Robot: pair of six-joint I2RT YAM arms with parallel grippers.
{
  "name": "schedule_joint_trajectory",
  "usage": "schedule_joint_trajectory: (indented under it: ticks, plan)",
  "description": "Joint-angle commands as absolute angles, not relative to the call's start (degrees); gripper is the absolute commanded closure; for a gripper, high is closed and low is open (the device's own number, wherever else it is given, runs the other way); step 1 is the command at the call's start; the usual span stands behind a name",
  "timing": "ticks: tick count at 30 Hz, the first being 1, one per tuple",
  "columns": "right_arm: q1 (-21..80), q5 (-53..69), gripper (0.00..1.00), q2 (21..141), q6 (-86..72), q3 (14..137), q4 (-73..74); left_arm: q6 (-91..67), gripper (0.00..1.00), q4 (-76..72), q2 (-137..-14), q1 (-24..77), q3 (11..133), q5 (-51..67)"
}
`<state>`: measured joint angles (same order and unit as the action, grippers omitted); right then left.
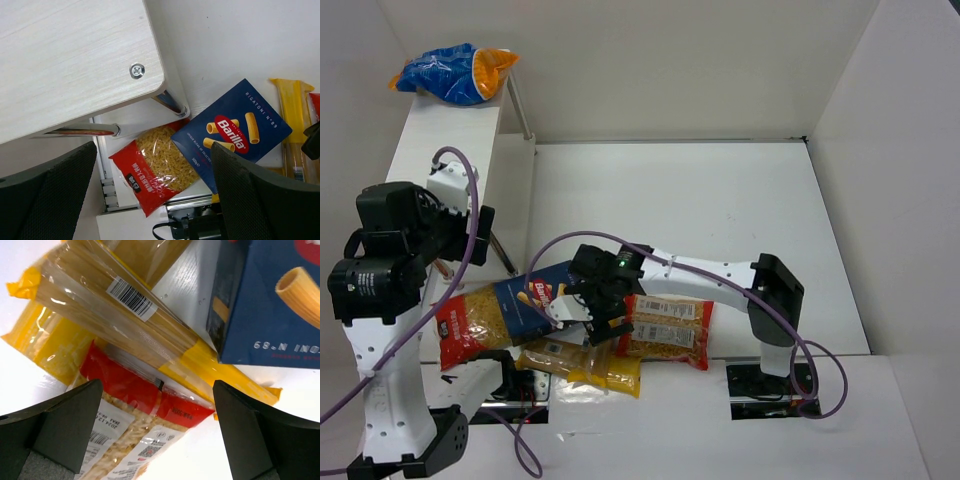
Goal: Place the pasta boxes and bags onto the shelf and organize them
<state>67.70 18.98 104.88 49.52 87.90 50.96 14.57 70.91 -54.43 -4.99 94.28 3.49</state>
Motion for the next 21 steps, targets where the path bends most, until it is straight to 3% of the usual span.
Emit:
schedule_joint_trajectory:
  ticks: [1,15,17,21]
  plan:
    - [68.29,17.67,0.00,106.00,52.11,85.52,46.50,13.54,0.00,70.93,-53.26,-6.15,94.66,4.13]
    - [68.29,14.07,0.00,110.91,50.98,82.89,34.02,13.54,0.00,71.98,-49.31,-9.14,91.58,4.13]
    - [68.29,13.54,0.04,111.44,50.45,82.36,32.70,13.54,0.00,71.98,-49.31,-9.67,91.58,4.13]
    - [68.29,11.35,0.52,111.45,50.45,80.60,31.29,13.54,0.00,71.98,-49.31,-10.20,91.58,5.19]
